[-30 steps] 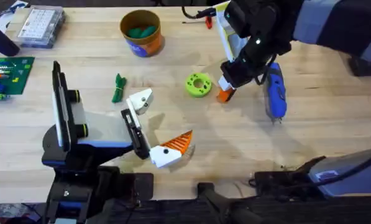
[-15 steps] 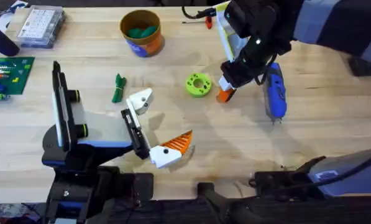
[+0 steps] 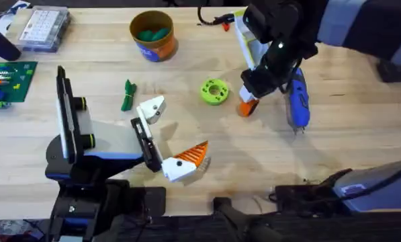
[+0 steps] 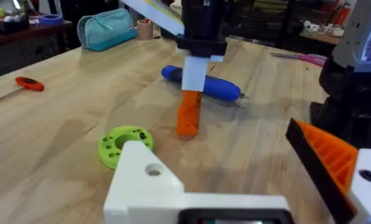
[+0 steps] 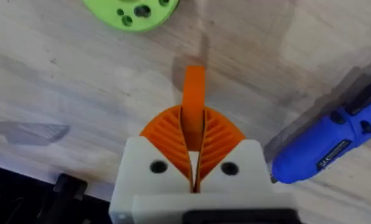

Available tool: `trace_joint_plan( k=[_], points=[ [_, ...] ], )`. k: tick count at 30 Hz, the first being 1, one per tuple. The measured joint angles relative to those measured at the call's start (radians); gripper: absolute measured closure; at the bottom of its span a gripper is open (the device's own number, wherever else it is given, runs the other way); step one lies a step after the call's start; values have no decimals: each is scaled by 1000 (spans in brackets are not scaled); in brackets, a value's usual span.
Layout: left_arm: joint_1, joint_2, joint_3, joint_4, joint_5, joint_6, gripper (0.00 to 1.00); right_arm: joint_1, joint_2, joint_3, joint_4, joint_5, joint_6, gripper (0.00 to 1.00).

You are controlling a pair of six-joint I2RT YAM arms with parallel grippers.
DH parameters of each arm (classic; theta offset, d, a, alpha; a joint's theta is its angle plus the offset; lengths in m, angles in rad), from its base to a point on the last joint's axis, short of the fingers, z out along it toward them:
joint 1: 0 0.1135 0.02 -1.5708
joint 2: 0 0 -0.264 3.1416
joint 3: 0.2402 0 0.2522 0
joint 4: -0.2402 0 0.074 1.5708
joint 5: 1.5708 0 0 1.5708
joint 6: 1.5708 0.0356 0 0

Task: Pick up the gripper from the table and insert it into the empty holder that is missing its gripper. Then pick up a screw, insert it into the mounting hole, and use the screwdriver to tighten it. Finally, clean up the table by picking up the vegetable and placing it into the bucket.

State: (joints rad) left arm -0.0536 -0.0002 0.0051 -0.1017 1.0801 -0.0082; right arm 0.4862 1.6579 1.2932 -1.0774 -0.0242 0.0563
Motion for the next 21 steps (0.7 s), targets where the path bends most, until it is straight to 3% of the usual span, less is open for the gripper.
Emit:
trace_joint_plan(
  k=[13, 21],
  points=[
    [0, 0, 0, 0, 0, 0, 12, 0, -14, 147, -143, -21, 0, 968],
    [0, 0, 0, 0, 0, 0, 12, 0, -178, 150, -157, -49, 18, 968]
  ],
)
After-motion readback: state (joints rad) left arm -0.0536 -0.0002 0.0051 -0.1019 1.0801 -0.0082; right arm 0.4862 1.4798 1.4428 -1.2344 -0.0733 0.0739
